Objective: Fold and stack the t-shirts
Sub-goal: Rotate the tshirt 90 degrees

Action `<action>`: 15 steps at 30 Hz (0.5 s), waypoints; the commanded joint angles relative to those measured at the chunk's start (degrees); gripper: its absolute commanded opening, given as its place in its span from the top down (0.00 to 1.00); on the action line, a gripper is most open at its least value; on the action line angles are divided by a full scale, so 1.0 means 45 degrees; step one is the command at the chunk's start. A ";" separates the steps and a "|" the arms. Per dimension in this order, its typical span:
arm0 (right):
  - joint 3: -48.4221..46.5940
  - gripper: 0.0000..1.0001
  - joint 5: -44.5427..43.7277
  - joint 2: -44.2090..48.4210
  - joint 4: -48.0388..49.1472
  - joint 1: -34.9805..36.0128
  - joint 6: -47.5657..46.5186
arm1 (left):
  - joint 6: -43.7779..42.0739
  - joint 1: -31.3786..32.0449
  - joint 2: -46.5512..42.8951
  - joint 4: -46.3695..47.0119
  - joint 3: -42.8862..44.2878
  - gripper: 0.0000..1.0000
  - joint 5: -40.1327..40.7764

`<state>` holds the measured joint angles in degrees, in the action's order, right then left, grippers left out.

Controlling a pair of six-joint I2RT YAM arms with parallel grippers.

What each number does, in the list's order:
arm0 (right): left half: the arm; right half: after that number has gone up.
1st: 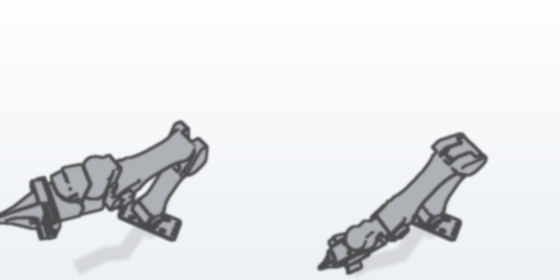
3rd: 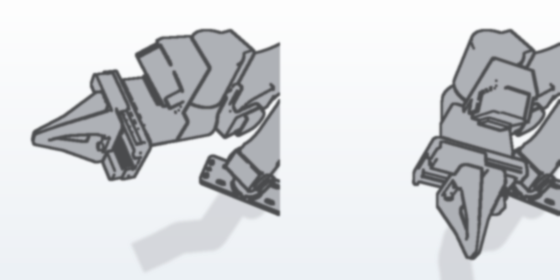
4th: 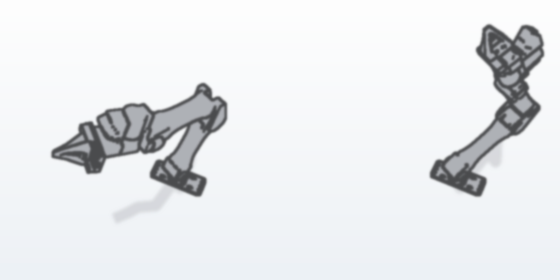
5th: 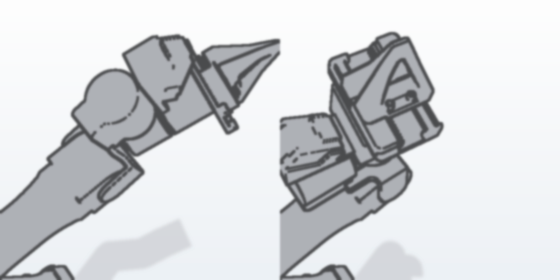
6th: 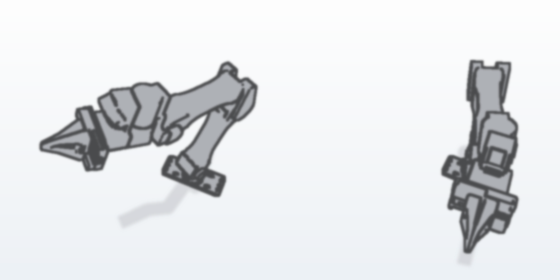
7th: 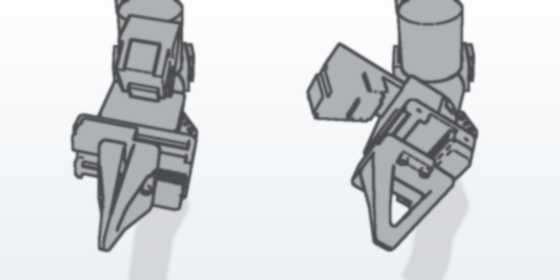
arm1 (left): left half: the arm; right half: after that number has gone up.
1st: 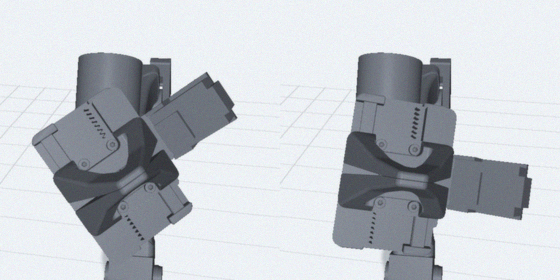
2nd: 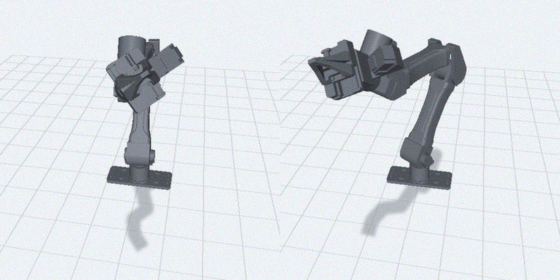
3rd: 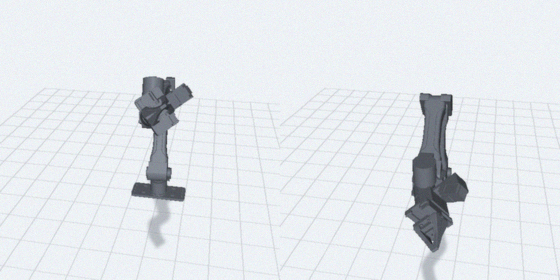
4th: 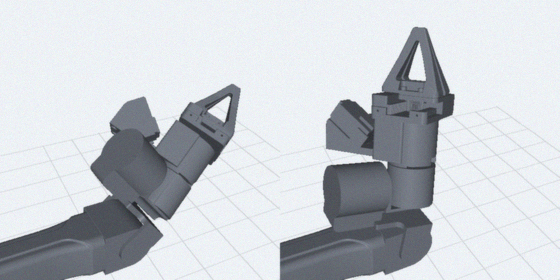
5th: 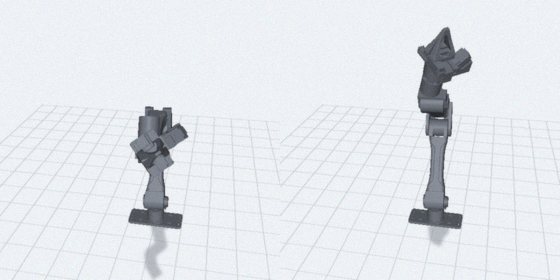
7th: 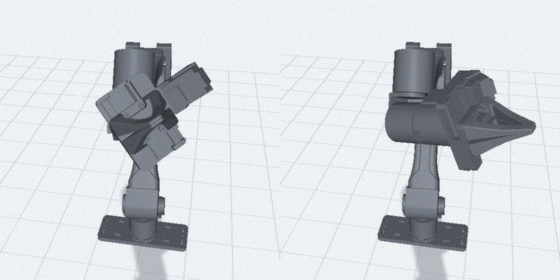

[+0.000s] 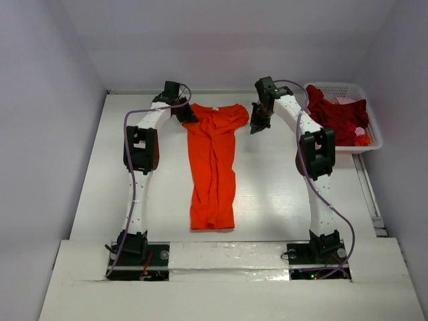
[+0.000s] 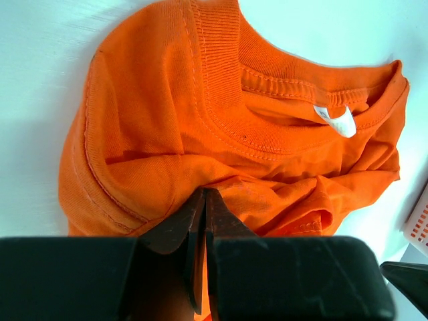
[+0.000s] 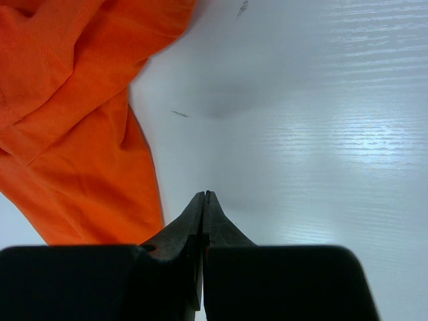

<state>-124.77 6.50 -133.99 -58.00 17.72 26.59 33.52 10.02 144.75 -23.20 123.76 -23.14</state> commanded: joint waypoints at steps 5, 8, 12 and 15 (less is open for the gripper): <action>0.0148 1.00 0.0118 0.0460 0.0291 0.0087 -0.0069 | -0.0144 -0.0293 -0.0798 -0.0449 -0.0044 1.00 0.0376; 0.0304 1.00 0.0195 0.0479 0.0330 0.0087 -0.0069 | -0.0104 -0.0293 -0.1306 -0.0664 0.0795 1.00 0.0259; 0.0383 1.00 0.0157 0.0538 0.0447 0.0087 -0.0108 | -0.0046 -0.0293 -0.2086 -0.0392 0.1520 0.90 -0.0072; 0.0422 1.00 0.0118 0.0616 0.0427 0.0087 -0.0147 | 0.0071 -0.0411 -0.2750 -0.0099 0.1443 0.76 -0.0229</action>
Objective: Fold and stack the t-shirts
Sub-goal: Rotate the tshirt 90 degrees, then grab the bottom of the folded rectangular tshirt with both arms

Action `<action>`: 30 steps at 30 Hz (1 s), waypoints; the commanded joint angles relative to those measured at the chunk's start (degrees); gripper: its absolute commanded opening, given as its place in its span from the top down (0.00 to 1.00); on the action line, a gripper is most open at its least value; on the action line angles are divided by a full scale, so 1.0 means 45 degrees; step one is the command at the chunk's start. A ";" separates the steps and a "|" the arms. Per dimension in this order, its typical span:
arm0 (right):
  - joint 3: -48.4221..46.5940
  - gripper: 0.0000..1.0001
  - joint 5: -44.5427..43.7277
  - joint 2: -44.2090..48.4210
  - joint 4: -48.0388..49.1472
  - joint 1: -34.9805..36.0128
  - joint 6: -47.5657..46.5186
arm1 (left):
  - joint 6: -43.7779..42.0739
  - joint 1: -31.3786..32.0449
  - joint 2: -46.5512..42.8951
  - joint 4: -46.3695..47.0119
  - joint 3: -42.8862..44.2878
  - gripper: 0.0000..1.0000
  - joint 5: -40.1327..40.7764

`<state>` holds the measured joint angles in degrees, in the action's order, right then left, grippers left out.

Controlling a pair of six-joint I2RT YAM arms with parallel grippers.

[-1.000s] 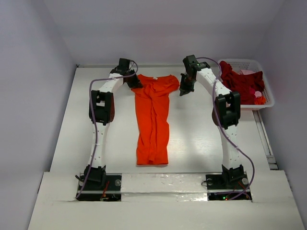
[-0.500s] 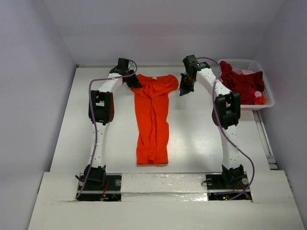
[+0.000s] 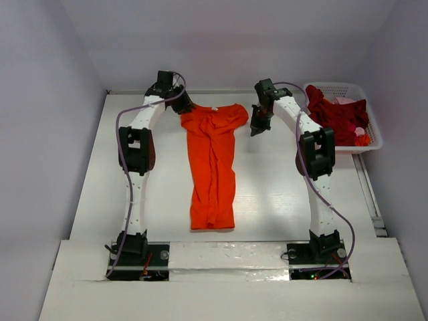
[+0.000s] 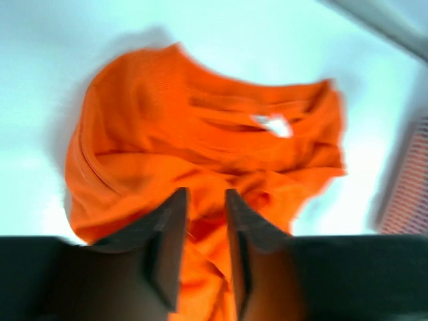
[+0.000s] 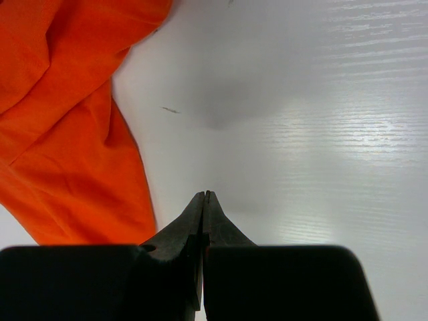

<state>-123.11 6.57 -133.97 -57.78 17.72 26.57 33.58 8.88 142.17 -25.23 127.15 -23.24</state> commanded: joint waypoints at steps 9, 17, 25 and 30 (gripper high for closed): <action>0.1045 1.00 0.1235 0.2458 0.0806 0.0204 -0.0767 | -0.0020 -0.0158 -0.6060 0.0823 -0.3671 0.50 0.0708; 0.6512 0.31 0.2719 0.7598 0.2311 0.1609 -0.1157 | -0.0217 -0.0158 -1.2857 0.2439 -1.2526 0.23 0.1221; 1.1706 0.09 0.3014 1.0668 0.3815 0.2897 -0.0359 | -0.0333 -0.0158 -1.7625 0.1550 -1.7063 0.12 -0.0108; 1.3059 0.17 0.3091 1.1702 0.4693 0.3932 0.0423 | -0.0217 0.0076 -1.9052 -0.0251 -1.8817 0.21 -0.0009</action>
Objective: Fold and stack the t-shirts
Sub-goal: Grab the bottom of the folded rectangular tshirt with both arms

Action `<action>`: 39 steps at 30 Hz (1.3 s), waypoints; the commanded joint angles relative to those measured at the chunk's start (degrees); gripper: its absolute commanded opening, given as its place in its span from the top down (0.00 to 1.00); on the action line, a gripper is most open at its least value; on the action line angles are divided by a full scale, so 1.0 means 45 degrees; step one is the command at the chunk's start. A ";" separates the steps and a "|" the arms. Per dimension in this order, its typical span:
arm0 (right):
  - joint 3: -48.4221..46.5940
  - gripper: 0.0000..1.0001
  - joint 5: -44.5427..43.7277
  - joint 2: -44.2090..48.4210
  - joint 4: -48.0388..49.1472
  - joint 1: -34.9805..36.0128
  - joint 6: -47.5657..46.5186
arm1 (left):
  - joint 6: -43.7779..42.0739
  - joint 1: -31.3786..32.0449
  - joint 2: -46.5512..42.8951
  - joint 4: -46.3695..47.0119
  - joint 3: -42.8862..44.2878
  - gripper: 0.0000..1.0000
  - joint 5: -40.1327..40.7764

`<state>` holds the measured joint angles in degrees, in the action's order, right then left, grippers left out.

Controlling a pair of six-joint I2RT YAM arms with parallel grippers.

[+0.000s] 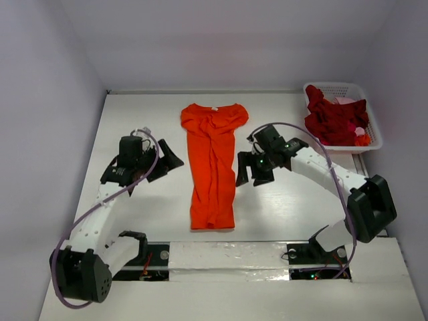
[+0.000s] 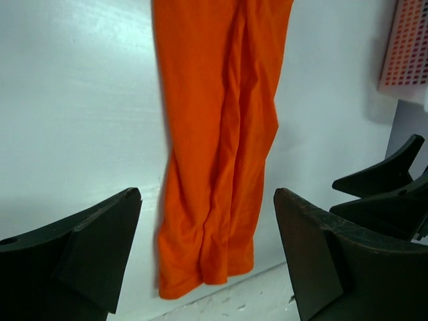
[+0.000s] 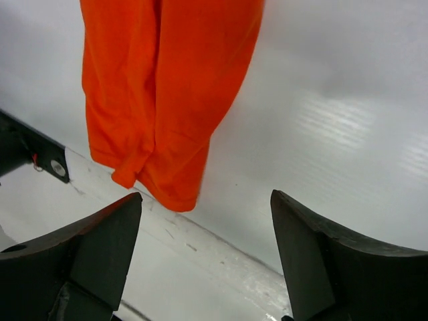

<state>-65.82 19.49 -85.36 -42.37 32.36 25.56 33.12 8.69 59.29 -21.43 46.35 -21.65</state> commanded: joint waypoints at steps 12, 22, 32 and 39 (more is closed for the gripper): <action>0.3453 0.20 0.1294 0.2249 0.4762 0.2340 0.3302 | 0.1464 0.0490 -0.4209 -0.1174 -0.4263 0.23 -0.1594; 0.4646 0.20 0.0768 0.3694 0.5568 0.3317 0.4476 | 0.3245 0.1661 -0.6342 -0.1663 -0.4911 0.26 -0.1401; 0.5739 0.20 0.0319 0.4008 0.6328 0.3551 0.4826 | 0.3673 0.4451 -0.3490 0.0267 -0.4616 0.27 -0.1188; 0.6892 0.20 0.0045 0.3599 0.7247 0.3786 0.5550 | 0.5156 0.7540 -0.1632 0.0018 -0.4109 0.27 0.1621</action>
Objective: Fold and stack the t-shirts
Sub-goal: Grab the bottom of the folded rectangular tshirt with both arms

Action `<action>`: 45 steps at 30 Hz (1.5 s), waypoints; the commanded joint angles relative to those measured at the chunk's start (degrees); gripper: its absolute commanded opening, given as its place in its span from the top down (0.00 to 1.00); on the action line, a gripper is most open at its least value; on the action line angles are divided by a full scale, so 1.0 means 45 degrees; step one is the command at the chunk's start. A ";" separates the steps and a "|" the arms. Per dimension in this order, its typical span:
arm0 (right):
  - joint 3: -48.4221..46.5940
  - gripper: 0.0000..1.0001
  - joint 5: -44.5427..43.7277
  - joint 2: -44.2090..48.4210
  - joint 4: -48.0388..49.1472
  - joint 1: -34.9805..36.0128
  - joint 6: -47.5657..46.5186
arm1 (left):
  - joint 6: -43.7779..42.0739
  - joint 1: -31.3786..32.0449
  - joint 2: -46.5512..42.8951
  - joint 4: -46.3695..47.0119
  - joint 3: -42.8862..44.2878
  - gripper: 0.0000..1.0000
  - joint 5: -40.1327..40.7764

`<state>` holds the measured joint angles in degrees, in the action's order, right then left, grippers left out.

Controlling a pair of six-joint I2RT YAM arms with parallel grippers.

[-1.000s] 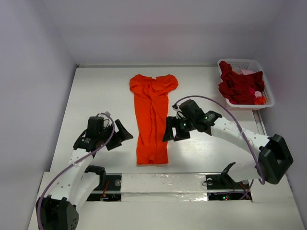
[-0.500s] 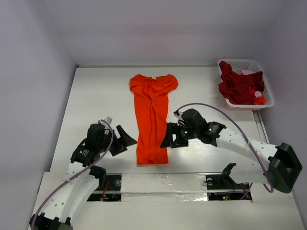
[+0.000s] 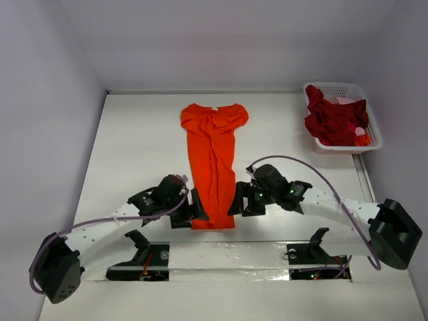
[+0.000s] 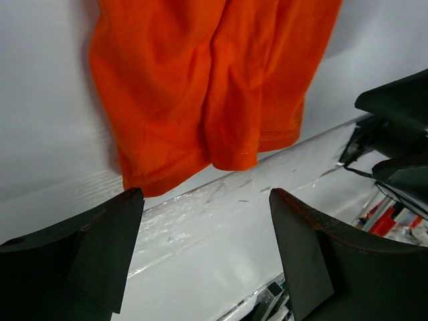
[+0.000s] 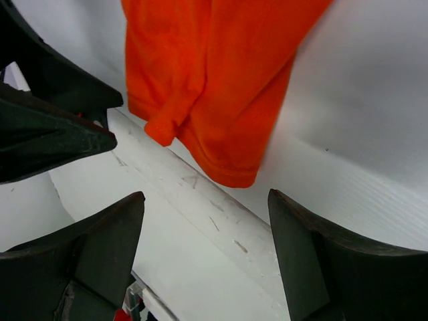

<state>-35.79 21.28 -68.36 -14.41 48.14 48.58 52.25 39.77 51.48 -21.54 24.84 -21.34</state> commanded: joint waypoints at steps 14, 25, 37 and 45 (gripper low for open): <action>-0.0621 0.20 -0.0998 -0.1722 0.0508 0.1275 0.0396 | 0.2452 0.1612 0.0003 -0.2304 0.1355 0.28 0.3942; -0.1343 0.21 -0.0686 -0.2485 0.0430 0.1392 0.0377 | 0.3740 0.2588 0.1703 -0.0838 0.0965 0.29 0.3434; -0.1832 0.22 -0.0529 -0.2076 -0.0565 0.1626 0.0689 | 0.3995 0.2841 0.1782 -0.2437 0.1723 0.33 0.4155; -0.1871 0.22 -0.0627 -0.1606 -0.1172 0.1626 0.0689 | 0.4326 0.2978 0.1957 -0.3105 0.1902 0.35 0.4216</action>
<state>-42.09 18.83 -77.06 -18.17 54.87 51.27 69.82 52.25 59.66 -33.10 32.51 -3.46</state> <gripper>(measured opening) 0.783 0.654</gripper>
